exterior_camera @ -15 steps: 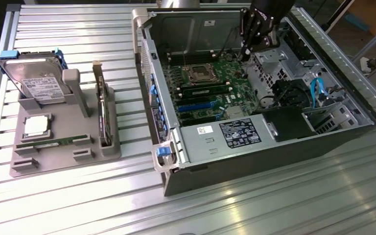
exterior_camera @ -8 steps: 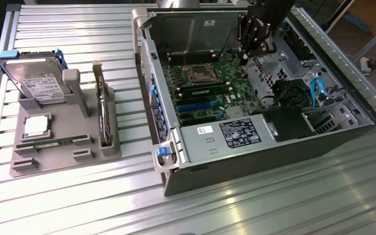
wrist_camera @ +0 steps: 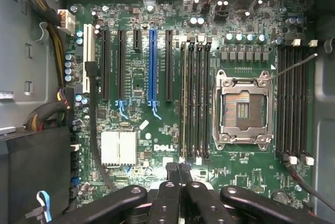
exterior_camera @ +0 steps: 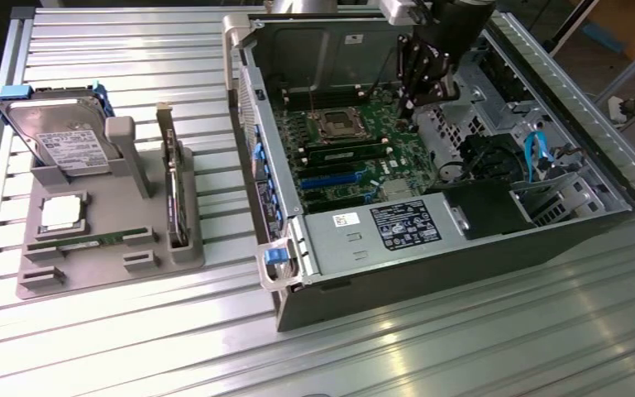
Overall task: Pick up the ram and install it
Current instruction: 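Press down the ram until it locks into place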
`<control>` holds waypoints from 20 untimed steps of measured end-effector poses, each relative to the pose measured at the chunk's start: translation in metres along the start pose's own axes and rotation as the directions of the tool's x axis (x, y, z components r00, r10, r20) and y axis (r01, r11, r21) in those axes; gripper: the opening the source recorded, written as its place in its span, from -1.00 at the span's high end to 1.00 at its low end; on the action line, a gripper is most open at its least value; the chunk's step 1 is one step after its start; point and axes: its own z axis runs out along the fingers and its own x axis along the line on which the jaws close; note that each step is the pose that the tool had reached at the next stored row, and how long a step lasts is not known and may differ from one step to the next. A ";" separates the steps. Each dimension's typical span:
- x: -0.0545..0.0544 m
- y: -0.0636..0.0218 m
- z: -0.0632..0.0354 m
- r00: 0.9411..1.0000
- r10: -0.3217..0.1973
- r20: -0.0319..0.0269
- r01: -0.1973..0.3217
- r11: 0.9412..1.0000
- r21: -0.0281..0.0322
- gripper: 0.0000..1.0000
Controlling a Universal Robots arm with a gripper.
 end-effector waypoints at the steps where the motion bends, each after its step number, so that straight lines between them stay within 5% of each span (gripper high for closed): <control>1: 0.000 -0.0001 0.0020 1.000 0.000 0.000 0.000 1.000 0.000 0.79; 20: -0.001 -0.0013 0.0391 1.000 0.000 0.000 0.000 1.000 0.000 0.79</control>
